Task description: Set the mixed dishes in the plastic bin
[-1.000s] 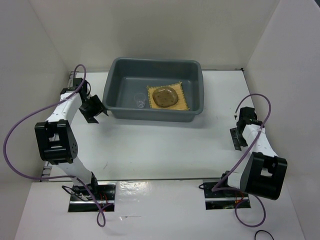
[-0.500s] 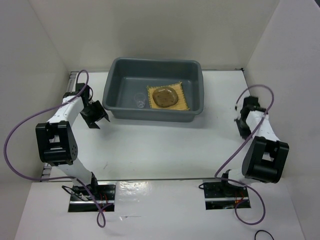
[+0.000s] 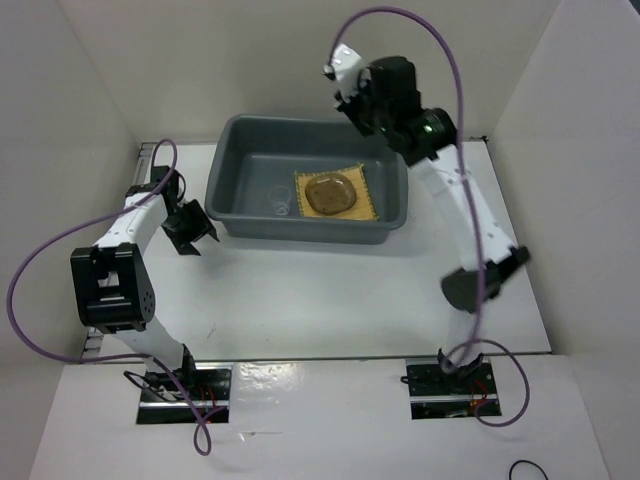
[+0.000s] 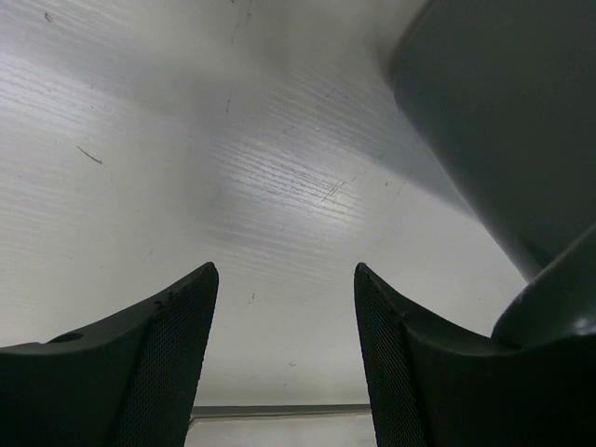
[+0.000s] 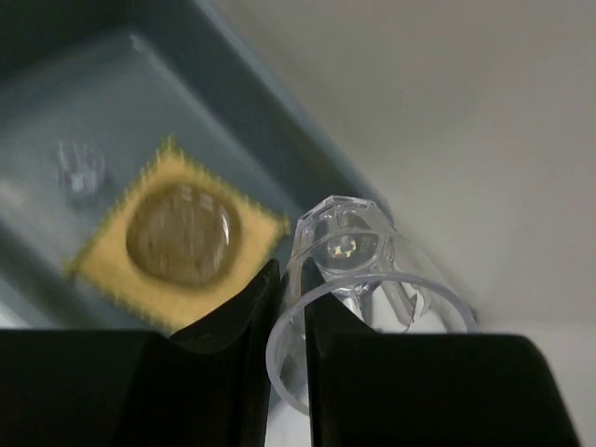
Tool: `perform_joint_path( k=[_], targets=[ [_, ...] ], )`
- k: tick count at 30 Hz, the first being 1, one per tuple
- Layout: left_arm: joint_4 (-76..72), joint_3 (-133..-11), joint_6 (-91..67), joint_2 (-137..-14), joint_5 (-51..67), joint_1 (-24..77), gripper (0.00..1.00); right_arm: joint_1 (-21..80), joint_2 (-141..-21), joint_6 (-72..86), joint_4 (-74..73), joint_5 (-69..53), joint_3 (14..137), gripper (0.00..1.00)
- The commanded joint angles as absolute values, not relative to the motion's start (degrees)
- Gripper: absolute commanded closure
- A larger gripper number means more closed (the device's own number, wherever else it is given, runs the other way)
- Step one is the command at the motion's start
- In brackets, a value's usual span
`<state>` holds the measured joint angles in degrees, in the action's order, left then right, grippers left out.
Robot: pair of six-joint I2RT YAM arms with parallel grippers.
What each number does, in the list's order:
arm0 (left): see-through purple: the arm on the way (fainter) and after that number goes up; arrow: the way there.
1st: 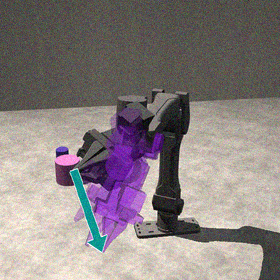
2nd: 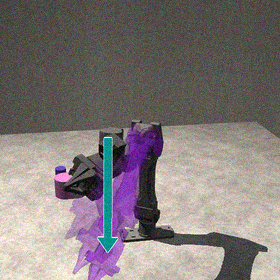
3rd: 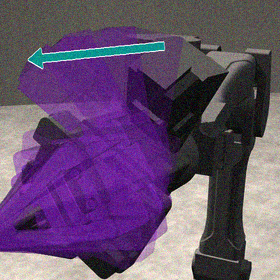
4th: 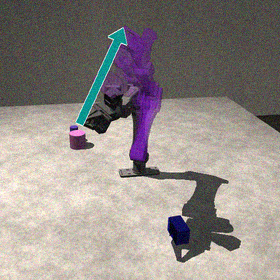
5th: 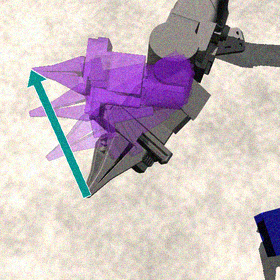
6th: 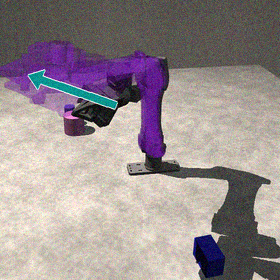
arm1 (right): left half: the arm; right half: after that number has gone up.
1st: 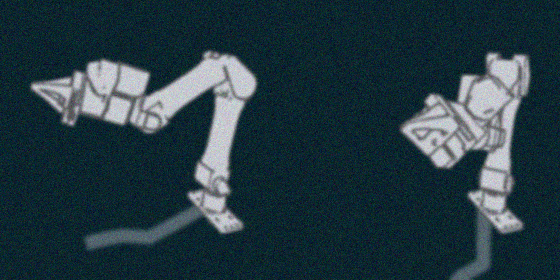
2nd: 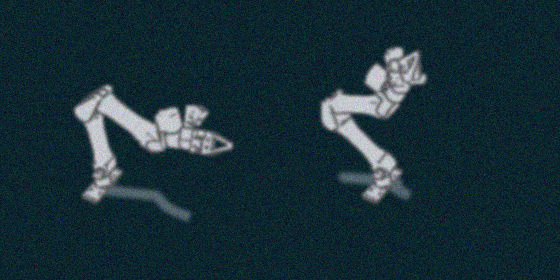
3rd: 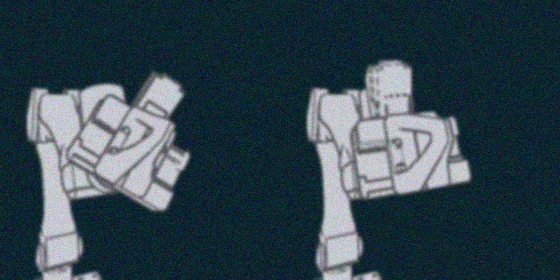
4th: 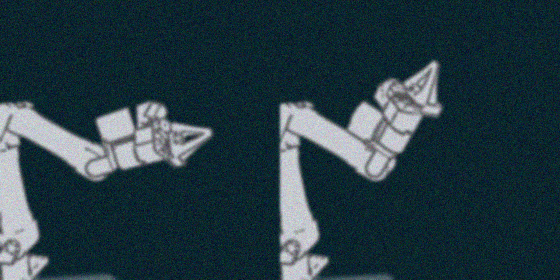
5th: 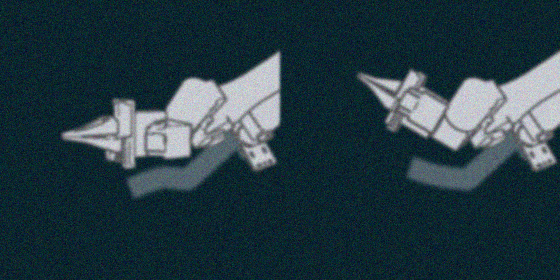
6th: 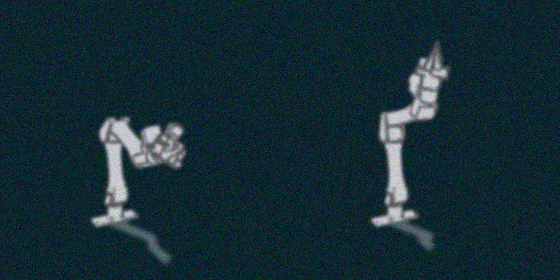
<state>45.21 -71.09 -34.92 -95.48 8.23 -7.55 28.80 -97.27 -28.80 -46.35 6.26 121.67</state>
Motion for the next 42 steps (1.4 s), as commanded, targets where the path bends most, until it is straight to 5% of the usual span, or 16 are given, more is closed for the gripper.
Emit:
perform_joint_path(
  k=[1,3,4,6,11,42],
  targets=[
    [45.26,-71.46,-35.42,-93.52,7.83,-7.38,0.32,31.72,-116.58,-31.28,-52.01,1.94,142.93,0.96],
    [45.79,-70.32,-35.42,-92.81,7.82,-7.38,0.32,33.82,-136.27,-31.81,-61.49,0.53,173.64,0.92],
    [45.79,-69.79,-35.42,-92.03,7.82,-7.38,0.32,35.06,-139.02,-33.38,-62.57,2.35,178.46,0.92],
    [45.79,-68.21,-35.42,-90.53,7.82,-7.99,0.32,37.35,-137.37,-37.96,-50.74,4.66,162.97,0.9],
    [47.54,-67.15,-35.95,-88.6,7.82,-8.0,0.32,40.16,-152.65,-42.7,-47.4,4.39,177.89,0.83],
    [47.55,-61.0,-41.13,-86.84,7.29,-8.0,0.32,37.97,-166.29,-61.52,-41.22,1.41,172.88,0.68]
  ],
)
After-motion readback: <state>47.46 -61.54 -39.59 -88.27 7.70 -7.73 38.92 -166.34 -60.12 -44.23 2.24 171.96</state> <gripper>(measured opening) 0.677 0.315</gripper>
